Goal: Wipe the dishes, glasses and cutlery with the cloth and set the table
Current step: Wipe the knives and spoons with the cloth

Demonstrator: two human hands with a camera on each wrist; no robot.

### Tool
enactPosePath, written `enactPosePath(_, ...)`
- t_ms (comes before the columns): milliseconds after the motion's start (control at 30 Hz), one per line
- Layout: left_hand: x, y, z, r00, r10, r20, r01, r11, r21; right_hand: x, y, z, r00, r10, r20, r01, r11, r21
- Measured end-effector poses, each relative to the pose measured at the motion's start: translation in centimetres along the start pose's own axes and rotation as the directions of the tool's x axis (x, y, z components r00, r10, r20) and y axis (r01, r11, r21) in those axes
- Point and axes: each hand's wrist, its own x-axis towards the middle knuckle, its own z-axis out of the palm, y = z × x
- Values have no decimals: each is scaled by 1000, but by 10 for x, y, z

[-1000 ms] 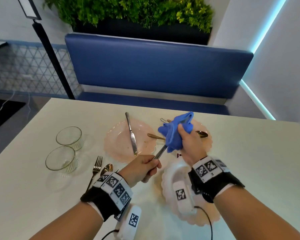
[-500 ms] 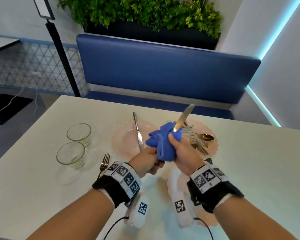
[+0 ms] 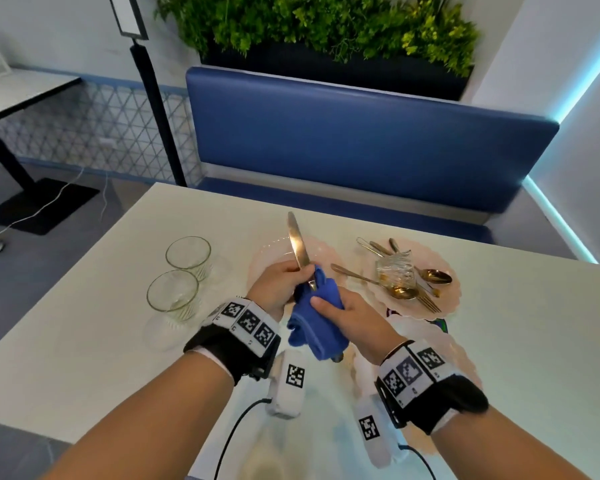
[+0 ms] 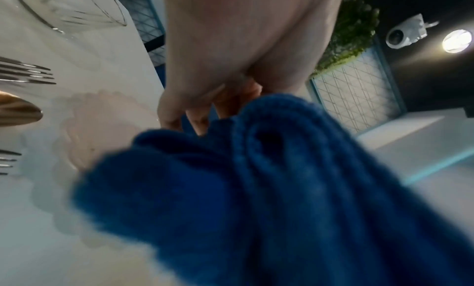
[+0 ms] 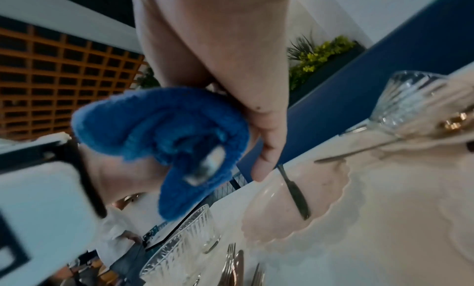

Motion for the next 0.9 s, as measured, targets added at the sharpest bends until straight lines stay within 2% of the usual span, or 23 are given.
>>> enactPosePath(100, 9, 6, -18, 993, -6, -119, -2, 997, -75, -3, 5, 6, 999, 35, 33, -36, 999, 25)
enactPosePath(133, 9, 5, -21, 993, -23, -116, 16, 998, -68, -3, 6, 7, 999, 31, 18, -31, 999, 38)
enactPosePath(233, 0, -5, -16, 999, -36, -7, 37, 997, 63, -1, 1, 14, 998, -28, -56, 29, 999, 22)
enactPosePath(267, -2, -7, -15, 1000, -20, -21, 22, 996, 89, -1, -1, 16, 997, -51, -50, 51, 999, -14)
enactPosePath(400, -8, 1, -46, 982, 1, -187, -2, 1000, -5, -4, -2, 12, 997, -38, 70, 50, 982, -182)
enactPosePath(433, -8, 3, -60, 975, 4, -222, -7, 1000, -13, -4, -2, 7, 998, -24, 62, 34, 987, -159)
enactPosePath(500, -13, -2, -84, 967, 14, -253, 14, 994, 106, -4, -2, -4, 1000, 10, 30, -10, 1000, 15)
enactPosePath(567, -20, -20, -101, 969, -2, -248, 86, 940, 329, 1, -3, -14, 999, 32, -1, -31, 976, 215)
enactPosePath(700, -30, -70, -127, 969, -59, -242, 213, 701, 681, 4, -4, -22, 999, 48, -5, -42, 916, 398)
enactPosePath(800, -34, -94, -132, 956, -32, -292, 257, 568, 781, 3, 0, -23, 999, 42, 9, -42, 902, 429)
enactPosePath(900, -35, -103, -125, 930, 23, -367, 287, 576, 765, 2, 6, -25, 998, 58, 11, -58, 922, 383)
